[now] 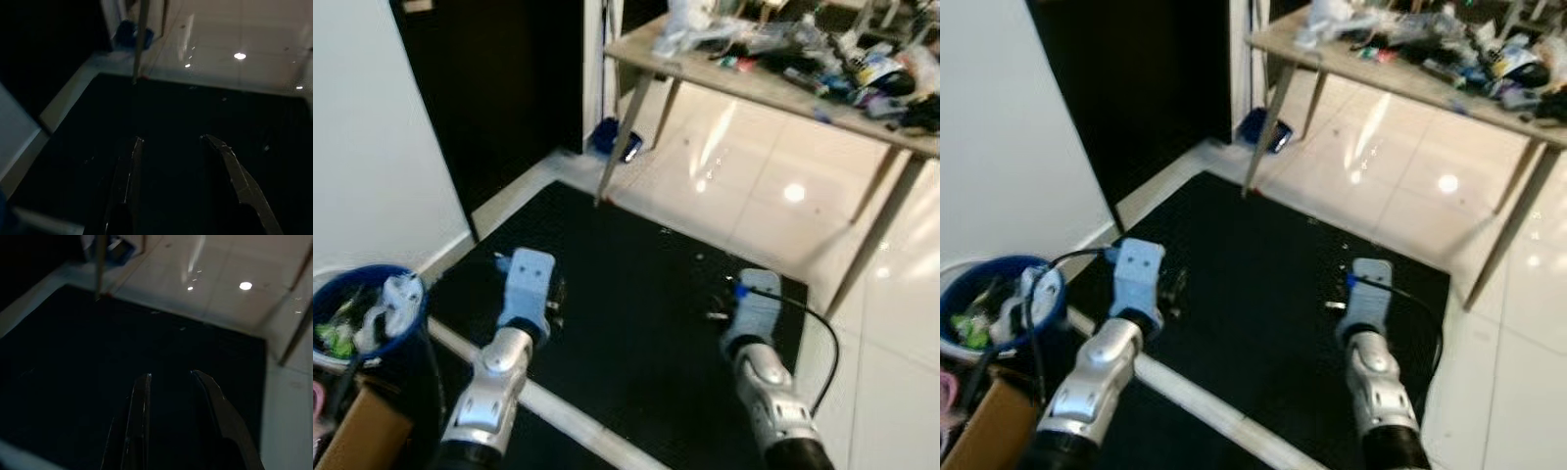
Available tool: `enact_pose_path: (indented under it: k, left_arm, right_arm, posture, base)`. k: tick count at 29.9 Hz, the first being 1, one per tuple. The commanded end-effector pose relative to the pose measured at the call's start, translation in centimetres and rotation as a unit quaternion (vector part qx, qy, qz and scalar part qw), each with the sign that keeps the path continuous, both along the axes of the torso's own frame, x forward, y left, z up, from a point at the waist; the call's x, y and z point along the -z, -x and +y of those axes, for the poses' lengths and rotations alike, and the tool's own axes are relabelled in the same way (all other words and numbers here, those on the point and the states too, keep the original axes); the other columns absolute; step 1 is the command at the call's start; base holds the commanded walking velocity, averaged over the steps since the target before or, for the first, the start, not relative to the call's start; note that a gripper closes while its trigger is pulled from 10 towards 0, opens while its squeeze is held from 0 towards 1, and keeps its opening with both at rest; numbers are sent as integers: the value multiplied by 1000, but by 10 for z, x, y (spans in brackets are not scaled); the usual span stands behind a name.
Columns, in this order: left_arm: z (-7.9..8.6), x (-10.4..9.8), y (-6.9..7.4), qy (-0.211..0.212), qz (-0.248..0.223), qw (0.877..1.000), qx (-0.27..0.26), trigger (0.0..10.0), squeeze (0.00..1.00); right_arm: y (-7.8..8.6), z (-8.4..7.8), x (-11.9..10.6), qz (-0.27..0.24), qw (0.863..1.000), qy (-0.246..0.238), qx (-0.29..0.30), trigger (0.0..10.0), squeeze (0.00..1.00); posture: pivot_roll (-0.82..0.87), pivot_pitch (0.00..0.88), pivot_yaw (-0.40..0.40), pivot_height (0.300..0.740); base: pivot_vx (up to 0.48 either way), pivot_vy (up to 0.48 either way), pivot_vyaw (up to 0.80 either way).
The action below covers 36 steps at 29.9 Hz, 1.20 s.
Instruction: Picking trash to rubbish bin
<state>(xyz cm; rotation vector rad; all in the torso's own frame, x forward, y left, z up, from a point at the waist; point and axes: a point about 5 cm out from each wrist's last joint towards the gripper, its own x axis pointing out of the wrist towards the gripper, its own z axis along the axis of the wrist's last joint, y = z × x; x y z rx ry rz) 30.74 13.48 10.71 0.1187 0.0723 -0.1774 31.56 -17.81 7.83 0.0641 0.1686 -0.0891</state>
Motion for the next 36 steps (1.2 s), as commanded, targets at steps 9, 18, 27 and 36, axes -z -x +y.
enact_pose_path:
  k: [9, 18, 27, 36]
  left_arm:
    - [2, 4, 2, -2, 6, 1000, 0, 10000, 0]
    - [2, 4, 2, -2, 5, 1000, 0, 10000, 0]
    - [2, 4, 2, -1, 6, 1000, 1, 10000, 0]
    - [2, 4, 2, -1, 6, 1000, 0, 10000, 0]
  right_arm:
    - [3, 4, 7, 12, 1000, -5, -4, 10000, 0]
    - [3, 4, 6, 10, 1000, -5, -6, 10000, 0]
    - [3, 4, 6, 12, 1000, -6, -6, 10000, 0]
    - [3, 4, 6, 11, 1000, -5, -6, 10000, 0]
  posture:
    - [-11, 105, -40, 740]
    - [-10, 105, -41, 740]
    - [-11, 107, -42, 740]
    - [-11, 110, -44, 740]
  base:
    - [270, 0, -501]
    - [269, 0, 0]
    - [270, 0, -116]
    - [269, 0, -253]
